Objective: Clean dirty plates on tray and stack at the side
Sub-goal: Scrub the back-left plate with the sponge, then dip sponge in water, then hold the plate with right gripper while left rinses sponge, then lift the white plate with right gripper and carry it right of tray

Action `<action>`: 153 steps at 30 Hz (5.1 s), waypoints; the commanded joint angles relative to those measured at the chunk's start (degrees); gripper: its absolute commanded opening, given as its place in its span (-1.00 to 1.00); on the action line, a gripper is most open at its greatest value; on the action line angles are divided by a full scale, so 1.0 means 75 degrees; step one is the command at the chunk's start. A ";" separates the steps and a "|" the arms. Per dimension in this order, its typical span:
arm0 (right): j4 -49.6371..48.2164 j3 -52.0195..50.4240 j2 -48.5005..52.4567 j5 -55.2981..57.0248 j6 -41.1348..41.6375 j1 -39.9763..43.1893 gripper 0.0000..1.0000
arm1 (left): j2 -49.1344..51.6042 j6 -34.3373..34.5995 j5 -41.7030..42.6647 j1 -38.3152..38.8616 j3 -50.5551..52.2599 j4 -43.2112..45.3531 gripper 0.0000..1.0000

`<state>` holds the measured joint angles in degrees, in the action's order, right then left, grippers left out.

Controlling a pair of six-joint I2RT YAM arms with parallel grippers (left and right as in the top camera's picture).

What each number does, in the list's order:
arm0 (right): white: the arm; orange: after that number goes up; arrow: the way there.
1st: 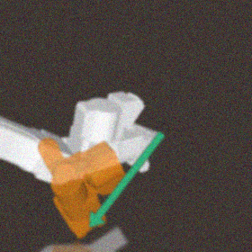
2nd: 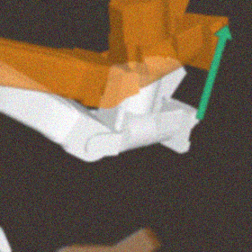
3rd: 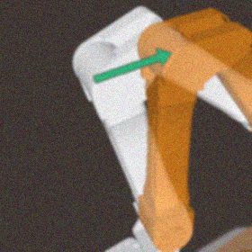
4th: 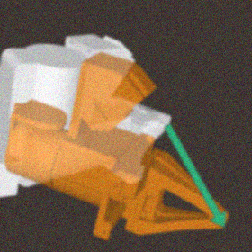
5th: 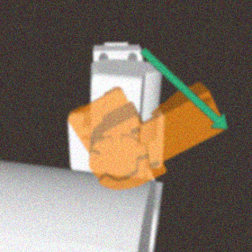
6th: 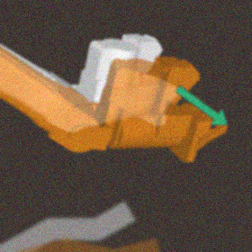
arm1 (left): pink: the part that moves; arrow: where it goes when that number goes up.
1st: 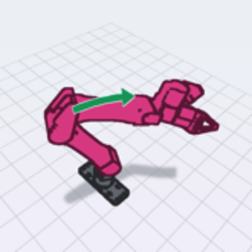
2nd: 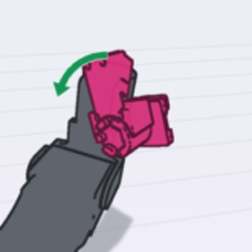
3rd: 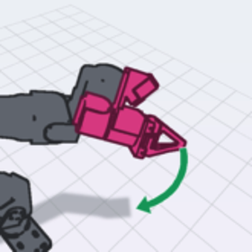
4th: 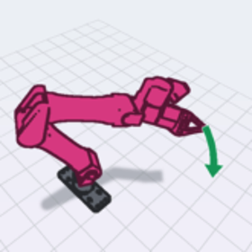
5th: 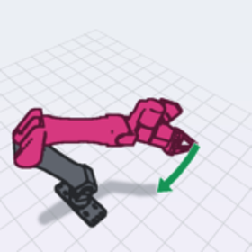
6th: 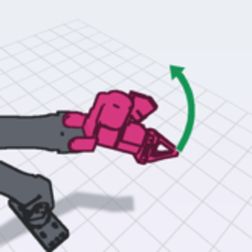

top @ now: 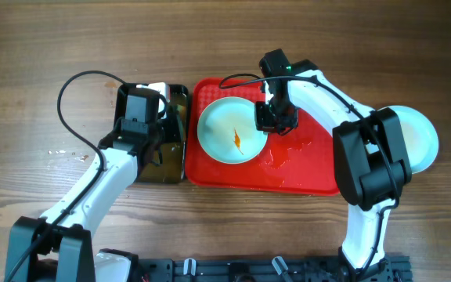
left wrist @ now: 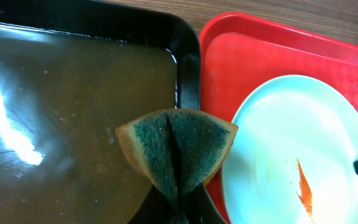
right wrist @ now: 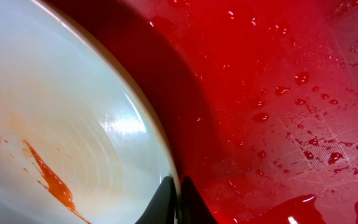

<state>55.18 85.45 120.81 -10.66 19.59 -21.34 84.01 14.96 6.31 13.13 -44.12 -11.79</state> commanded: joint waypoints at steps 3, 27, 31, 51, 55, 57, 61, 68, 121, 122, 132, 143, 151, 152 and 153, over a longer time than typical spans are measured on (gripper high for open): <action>-0.0061 -0.0096 0.0108 0.0221 -0.0070 -0.0070 -0.91 | 0.0015 0.0128 0.0367 0.0035 -0.0006 0.0044 -0.92; -0.0070 -0.0096 0.0108 0.0221 -0.0079 -0.0070 -0.91 | 0.3127 0.5298 0.2349 0.2410 -0.0006 0.4354 -0.92; -0.0064 -0.0096 0.0108 0.0221 -0.0093 -0.0070 -0.91 | 0.3404 0.5237 0.1862 0.2398 -0.0006 0.4278 -0.92; -0.0038 -0.0096 0.0108 0.0224 -0.0210 -0.0070 -0.91 | 0.0507 0.1035 0.0420 0.1708 -0.0006 0.2180 -0.92; -0.0006 -0.0096 0.0108 0.0224 -0.0210 -0.0070 -0.91 | -0.0425 0.0828 -0.0323 0.1478 -0.0006 0.1207 -0.92; -0.0006 -0.0096 0.0108 0.0224 -0.0210 -0.0070 -0.91 | -0.0557 0.0825 -0.0662 0.1247 -0.0006 0.0641 -0.92; -0.0006 -0.0096 0.0108 0.0221 -0.0210 -0.0070 -0.91 | -0.0548 0.0597 -0.1355 0.0504 -0.0006 -0.0224 -0.92; 0.0000 -0.0096 0.0108 0.0221 -0.0207 -0.0070 -0.91 | 0.0498 0.0000 -0.1201 -0.0087 -0.0003 -0.1029 -0.92; 0.0114 -0.0096 0.0108 0.0221 -0.0213 -0.0070 -0.92 | 0.1402 -0.0166 -0.1020 -0.0082 -0.0286 -0.0562 -0.13; 0.0114 -0.0096 0.0108 0.0221 -0.0210 -0.0070 -0.91 | 0.1323 -0.0163 -0.1020 -0.0082 -0.0286 -0.0749 -0.05; 0.0111 -0.0096 0.0108 0.0219 -0.0207 -0.0070 -0.91 | 0.1180 -0.0055 0.0125 -0.0082 -0.0283 -0.2713 -0.31; -0.0044 -0.0096 0.0108 0.0219 -0.0201 -0.0070 -0.92 | 0.1093 -0.0058 -0.0880 -0.0087 -0.0766 -0.2256 -0.32; -0.0452 -0.0093 -0.0096 0.0251 -0.0388 -0.0067 -0.91 | 0.0519 -0.0052 -0.0842 -0.0087 -0.1020 -0.3241 -0.02; -0.0469 -0.0093 -0.0204 0.0303 -0.0388 -0.0067 -0.91 | 0.0449 -0.0017 -0.0845 -0.0087 -0.1020 -0.3354 -0.02; -0.0475 -0.0093 -0.0408 0.0481 -0.0373 -0.0067 -0.91 | 0.0393 0.0128 -0.0842 -0.0087 -0.1020 -0.3410 -0.03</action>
<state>52.05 85.43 120.55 -10.57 17.67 -21.52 89.34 14.46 0.69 12.69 -50.98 -36.45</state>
